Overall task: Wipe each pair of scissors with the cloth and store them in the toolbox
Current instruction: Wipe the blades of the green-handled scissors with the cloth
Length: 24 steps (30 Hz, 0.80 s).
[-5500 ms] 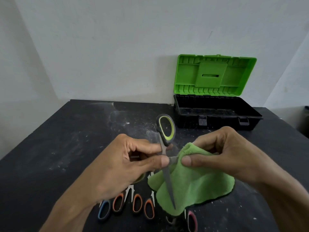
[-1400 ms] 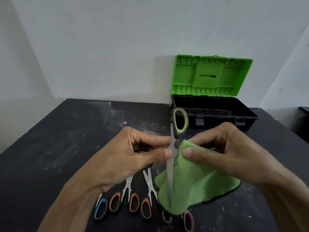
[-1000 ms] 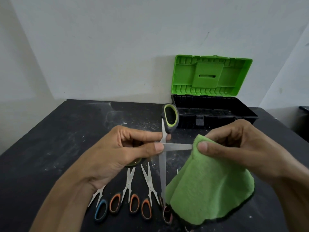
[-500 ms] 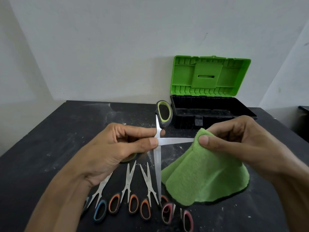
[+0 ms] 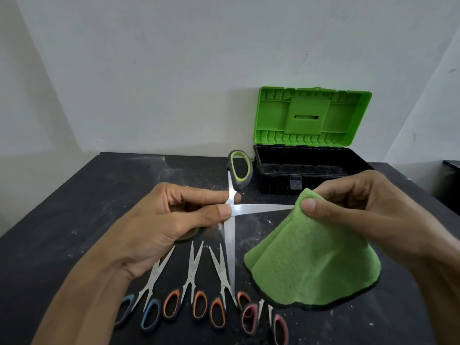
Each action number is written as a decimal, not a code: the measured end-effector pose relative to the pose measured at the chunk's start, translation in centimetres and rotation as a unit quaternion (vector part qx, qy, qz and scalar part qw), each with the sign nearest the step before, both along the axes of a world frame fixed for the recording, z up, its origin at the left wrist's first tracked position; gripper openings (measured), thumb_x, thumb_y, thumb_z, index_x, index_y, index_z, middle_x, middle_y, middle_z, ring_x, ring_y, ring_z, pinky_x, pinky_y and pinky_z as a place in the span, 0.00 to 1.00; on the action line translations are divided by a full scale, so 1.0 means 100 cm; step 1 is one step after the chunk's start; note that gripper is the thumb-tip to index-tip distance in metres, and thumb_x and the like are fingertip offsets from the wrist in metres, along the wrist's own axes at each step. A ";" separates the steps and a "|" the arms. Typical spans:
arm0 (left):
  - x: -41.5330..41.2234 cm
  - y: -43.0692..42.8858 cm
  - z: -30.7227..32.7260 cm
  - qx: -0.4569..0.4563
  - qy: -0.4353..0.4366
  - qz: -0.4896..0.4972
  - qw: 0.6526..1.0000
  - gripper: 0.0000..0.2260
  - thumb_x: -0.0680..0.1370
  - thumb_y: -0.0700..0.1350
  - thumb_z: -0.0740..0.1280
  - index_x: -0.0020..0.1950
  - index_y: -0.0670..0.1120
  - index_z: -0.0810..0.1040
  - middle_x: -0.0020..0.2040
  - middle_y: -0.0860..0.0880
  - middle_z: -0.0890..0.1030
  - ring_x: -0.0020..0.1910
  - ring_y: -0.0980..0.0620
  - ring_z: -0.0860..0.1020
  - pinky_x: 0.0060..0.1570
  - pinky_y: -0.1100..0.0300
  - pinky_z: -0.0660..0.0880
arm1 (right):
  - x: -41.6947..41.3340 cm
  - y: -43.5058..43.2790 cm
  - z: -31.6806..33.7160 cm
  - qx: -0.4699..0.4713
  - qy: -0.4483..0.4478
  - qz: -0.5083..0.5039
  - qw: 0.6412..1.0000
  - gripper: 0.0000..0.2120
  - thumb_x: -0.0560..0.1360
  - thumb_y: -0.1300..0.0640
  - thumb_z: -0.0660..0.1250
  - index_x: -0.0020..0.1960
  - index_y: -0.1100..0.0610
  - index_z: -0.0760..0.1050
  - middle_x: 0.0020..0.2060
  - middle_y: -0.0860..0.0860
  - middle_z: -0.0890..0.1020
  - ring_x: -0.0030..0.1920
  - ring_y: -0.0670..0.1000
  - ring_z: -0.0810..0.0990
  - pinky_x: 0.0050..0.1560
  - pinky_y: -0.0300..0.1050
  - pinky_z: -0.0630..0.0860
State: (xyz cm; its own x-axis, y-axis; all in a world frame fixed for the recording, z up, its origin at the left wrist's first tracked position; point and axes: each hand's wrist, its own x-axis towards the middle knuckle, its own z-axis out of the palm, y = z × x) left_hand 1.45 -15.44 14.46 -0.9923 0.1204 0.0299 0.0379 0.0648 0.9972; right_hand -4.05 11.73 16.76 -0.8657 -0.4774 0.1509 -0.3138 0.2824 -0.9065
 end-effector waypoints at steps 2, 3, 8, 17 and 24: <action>0.000 0.002 0.001 0.000 0.000 -0.006 1.000 0.16 0.65 0.47 0.76 0.52 0.48 0.87 0.56 0.33 0.82 0.50 0.44 0.72 0.55 0.51 0.65 | 0.001 -0.001 0.001 -0.003 0.001 0.000 1.000 0.09 0.71 0.51 0.74 0.43 0.56 0.89 0.39 0.58 0.89 0.39 0.57 0.89 0.40 0.46 0.83; 0.000 0.004 0.001 0.000 0.000 -0.007 1.000 0.15 0.65 0.47 0.76 0.52 0.48 0.87 0.56 0.31 0.81 0.49 0.44 0.71 0.54 0.50 0.64 | 0.002 -0.003 0.001 -0.004 0.000 0.006 1.000 0.09 0.72 0.51 0.74 0.43 0.56 0.89 0.39 0.58 0.90 0.39 0.57 0.89 0.40 0.44 0.84; 0.000 0.007 0.004 0.000 0.006 -0.002 1.000 0.15 0.64 0.47 0.77 0.50 0.49 0.88 0.52 0.30 0.82 0.45 0.46 0.68 0.49 0.53 0.63 | 0.004 -0.009 0.001 -0.005 -0.013 0.034 0.999 0.09 0.73 0.53 0.74 0.45 0.57 0.89 0.40 0.57 0.90 0.40 0.55 0.90 0.41 0.41 0.84; 0.001 0.009 0.006 0.004 0.011 -0.011 1.000 0.15 0.65 0.48 0.77 0.51 0.49 0.87 0.55 0.25 0.78 0.49 0.44 0.68 0.53 0.50 0.62 | 0.005 -0.009 0.003 -0.009 -0.002 0.015 1.000 0.10 0.71 0.49 0.74 0.43 0.56 0.89 0.38 0.57 0.89 0.38 0.54 0.89 0.39 0.41 0.82; 0.002 0.001 0.006 -0.001 0.009 -0.012 1.000 0.14 0.65 0.46 0.76 0.50 0.49 0.88 0.52 0.34 0.84 0.39 0.47 0.69 0.38 0.67 0.69 | 0.004 -0.002 0.005 -0.005 0.003 -0.003 1.000 0.10 0.71 0.49 0.74 0.43 0.56 0.89 0.39 0.57 0.89 0.39 0.57 0.89 0.40 0.44 0.83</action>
